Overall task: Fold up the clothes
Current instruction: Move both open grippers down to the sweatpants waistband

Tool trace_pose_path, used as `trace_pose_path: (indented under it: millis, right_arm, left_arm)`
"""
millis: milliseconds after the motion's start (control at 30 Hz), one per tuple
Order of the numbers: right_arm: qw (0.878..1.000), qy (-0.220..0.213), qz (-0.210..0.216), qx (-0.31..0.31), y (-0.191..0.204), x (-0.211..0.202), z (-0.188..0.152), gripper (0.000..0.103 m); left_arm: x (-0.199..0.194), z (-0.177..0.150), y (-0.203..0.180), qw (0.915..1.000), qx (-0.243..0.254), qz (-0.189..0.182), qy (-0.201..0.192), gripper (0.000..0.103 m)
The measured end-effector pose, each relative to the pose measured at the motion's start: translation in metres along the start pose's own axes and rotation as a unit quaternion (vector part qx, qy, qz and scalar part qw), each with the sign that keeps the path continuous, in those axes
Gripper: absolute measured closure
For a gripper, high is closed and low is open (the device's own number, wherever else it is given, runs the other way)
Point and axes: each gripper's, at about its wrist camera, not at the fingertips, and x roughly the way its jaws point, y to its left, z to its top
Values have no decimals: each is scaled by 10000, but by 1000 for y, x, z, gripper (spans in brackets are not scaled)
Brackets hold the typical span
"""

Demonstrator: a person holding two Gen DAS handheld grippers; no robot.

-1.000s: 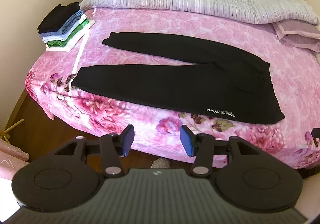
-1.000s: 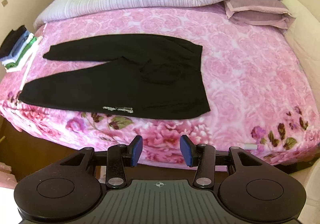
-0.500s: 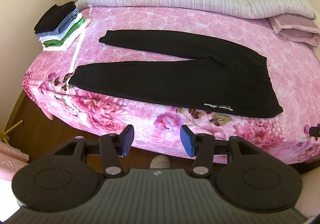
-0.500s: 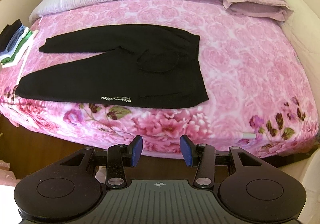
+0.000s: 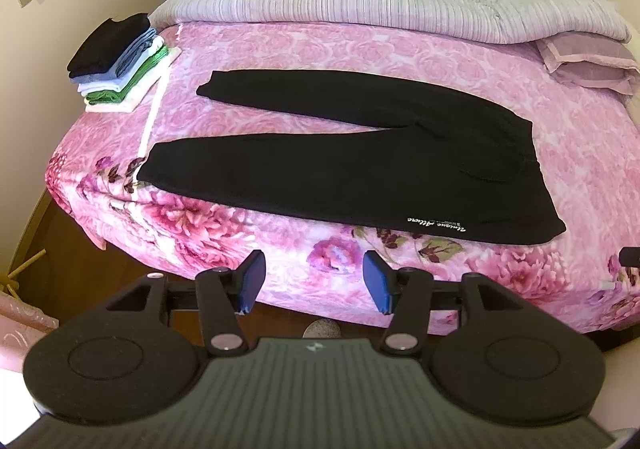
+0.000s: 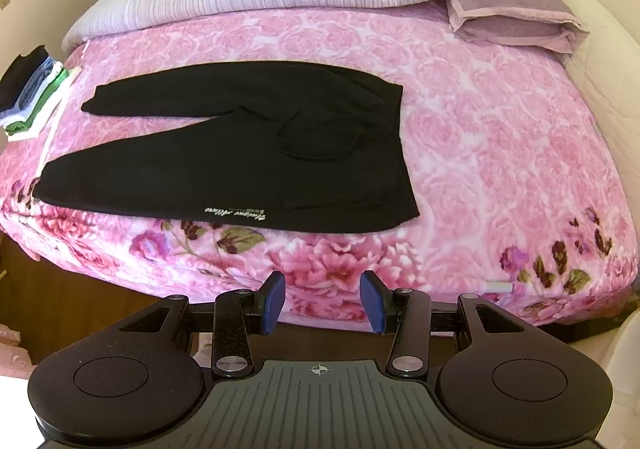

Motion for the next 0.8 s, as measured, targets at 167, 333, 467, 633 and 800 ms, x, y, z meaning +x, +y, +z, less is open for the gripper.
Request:
trace_pose_path:
  millis: [167,333,467,633,800]
  right_arm:
    - [9998,-134,-90,65,-7,0,9,58]
    - [9991,-259,-169,290,-19,7,22,58]
    - [9973,-396,-233,569,-31,17,39,58]
    - [9925,-576,-268,1047,-45,37,78,58]
    - [9842,-916,-153,1506,-51,66,124,58]
  left_arm:
    - [6,23,15,9998,-70,79,-184,51]
    - [23,59,24,9992,-41,42,-398,43]
    - [49,93,24,9989,56,-156,-432,42]
    - [101,149,20,9977,330,-454,-380,42]
    - [161,208,17,9939,660,-828,-307,42]
